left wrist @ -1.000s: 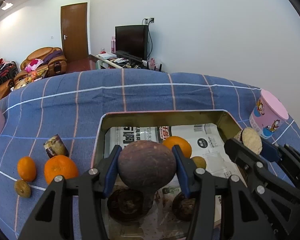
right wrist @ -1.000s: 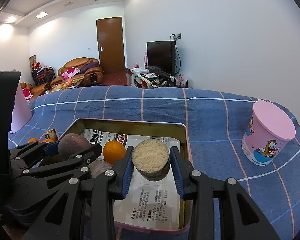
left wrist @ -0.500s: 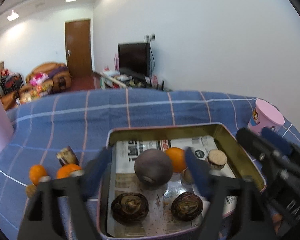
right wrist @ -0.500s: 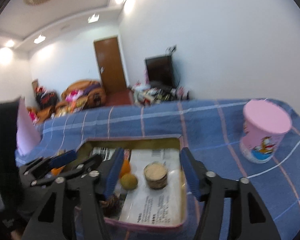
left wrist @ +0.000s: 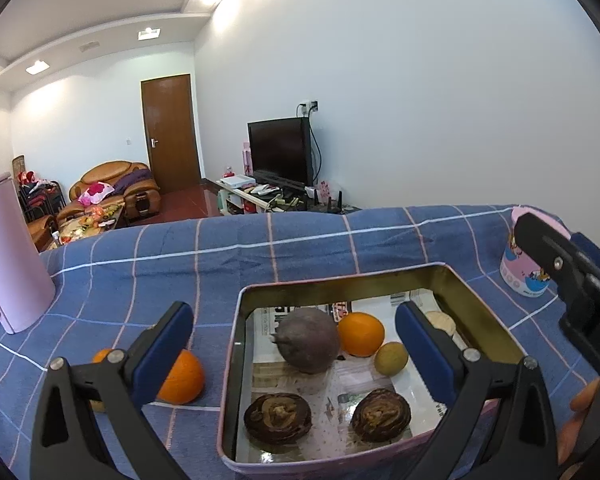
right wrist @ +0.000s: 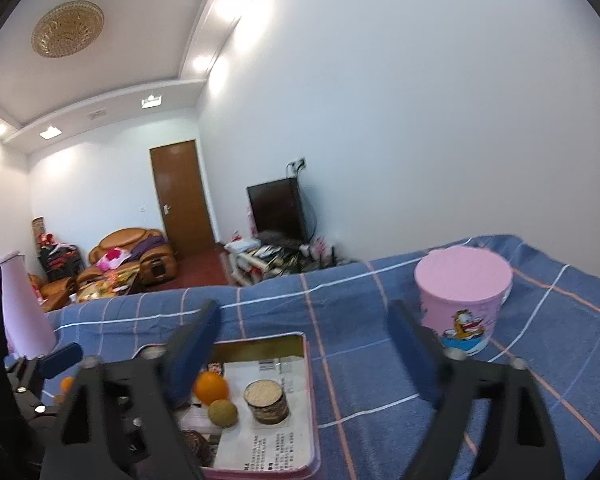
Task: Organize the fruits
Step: 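Withdraw both tools from the tin box toward the loose fruits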
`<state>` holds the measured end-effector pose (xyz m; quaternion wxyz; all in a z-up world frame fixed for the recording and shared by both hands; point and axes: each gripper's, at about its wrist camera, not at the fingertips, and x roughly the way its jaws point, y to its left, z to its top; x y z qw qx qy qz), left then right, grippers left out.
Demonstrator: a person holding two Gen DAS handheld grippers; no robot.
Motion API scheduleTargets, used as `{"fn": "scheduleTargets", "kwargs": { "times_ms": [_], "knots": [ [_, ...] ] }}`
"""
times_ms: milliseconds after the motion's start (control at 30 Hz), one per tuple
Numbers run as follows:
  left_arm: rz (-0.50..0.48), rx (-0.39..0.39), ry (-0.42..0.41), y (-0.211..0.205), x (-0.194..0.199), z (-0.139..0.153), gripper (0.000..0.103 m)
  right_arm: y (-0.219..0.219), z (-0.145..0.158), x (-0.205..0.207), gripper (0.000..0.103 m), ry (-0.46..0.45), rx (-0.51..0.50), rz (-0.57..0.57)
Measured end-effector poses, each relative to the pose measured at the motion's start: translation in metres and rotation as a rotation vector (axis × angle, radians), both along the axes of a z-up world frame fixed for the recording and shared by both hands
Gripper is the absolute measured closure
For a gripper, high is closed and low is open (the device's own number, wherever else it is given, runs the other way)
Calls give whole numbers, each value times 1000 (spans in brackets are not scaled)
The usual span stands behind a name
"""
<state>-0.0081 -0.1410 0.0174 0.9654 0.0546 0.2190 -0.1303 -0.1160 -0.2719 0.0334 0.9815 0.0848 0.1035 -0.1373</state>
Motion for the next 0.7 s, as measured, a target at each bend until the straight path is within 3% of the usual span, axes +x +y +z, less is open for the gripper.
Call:
{"fn": "scheduleTargets", "kwargs": {
  "times_ms": [233, 700],
  "knots": [
    [50, 38, -24, 5, -7, 0, 0, -2, -2, -4, 13, 15, 12, -29],
    [108, 34, -17, 32, -18, -1, 0, 7, -1, -27, 13, 3, 11, -126]
  ]
}}
